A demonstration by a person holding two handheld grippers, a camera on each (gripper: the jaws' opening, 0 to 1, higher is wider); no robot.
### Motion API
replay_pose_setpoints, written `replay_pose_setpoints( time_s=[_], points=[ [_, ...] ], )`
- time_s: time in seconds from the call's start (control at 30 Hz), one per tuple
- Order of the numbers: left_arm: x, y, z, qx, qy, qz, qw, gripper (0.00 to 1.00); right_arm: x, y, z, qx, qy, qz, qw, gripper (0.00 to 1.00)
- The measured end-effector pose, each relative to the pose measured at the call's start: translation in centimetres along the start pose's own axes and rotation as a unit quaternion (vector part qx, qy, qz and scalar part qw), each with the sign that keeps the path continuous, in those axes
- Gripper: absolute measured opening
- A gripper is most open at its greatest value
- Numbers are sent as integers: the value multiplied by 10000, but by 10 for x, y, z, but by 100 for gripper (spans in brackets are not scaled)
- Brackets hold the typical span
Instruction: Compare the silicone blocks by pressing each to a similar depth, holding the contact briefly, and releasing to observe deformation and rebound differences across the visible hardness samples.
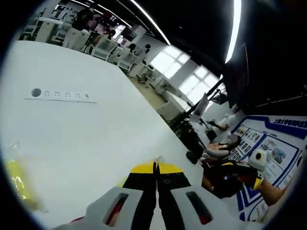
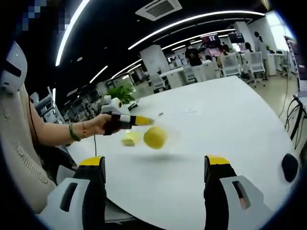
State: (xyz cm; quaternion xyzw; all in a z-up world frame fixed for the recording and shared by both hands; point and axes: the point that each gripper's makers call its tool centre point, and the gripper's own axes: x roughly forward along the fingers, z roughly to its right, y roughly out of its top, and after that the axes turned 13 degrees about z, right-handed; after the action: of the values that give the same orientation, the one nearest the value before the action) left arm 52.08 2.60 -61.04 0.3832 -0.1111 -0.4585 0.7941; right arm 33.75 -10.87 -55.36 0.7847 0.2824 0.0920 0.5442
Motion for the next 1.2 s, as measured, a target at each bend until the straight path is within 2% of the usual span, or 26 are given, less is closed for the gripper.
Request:
replay_pose_setpoints(
  time_s=[0.17,0.3,0.43,0.53,0.57,0.63,0.7,0.83,1.0,1.1,1.17,1.2],
  points=[
    [23,8,-20,104,156,151,9997,0,1,-4,13,51,-73,-20,10000,80],
    [39,13,-49,406,524,159,9977,0,5,-7,22,-20,-43,-6,10000,81],
    [46,12,-70,503,728,114,9960,0,9,-17,27,-46,1,-199,9998,81],
    [47,10,-88,676,903,-15,9936,0,10,-22,29,-1,34,-251,9997,81],
    [46,8,-97,948,958,-152,9908,0,11,-23,30,34,43,-263,9996,81],
    [47,6,-110,990,1098,-250,9887,0,12,-26,33,68,40,-290,9995,81],
    [48,6,-118,1176,1084,-342,9865,0,12,-29,35,55,45,-326,9994,81],
    [51,8,-135,1199,1223,-401,9844,0,13,-33,40,116,38,-376,9992,80],
    [46,-5,-159,1757,1470,-865,9696,0,13,-33,41,159,38,-368,9992,79],
    [48,-3,-159,1834,1388,-797,9699,2,13,-34,41,179,32,-369,9992,78],
    [47,-2,-157,2142,1177,-887,9656,1,14,-35,39,187,48,-374,9991,78],
    [45,-3,-157,2157,1191,-921,9648,1,14,-35,37,181,58,-381,9991,78]
  ],
)
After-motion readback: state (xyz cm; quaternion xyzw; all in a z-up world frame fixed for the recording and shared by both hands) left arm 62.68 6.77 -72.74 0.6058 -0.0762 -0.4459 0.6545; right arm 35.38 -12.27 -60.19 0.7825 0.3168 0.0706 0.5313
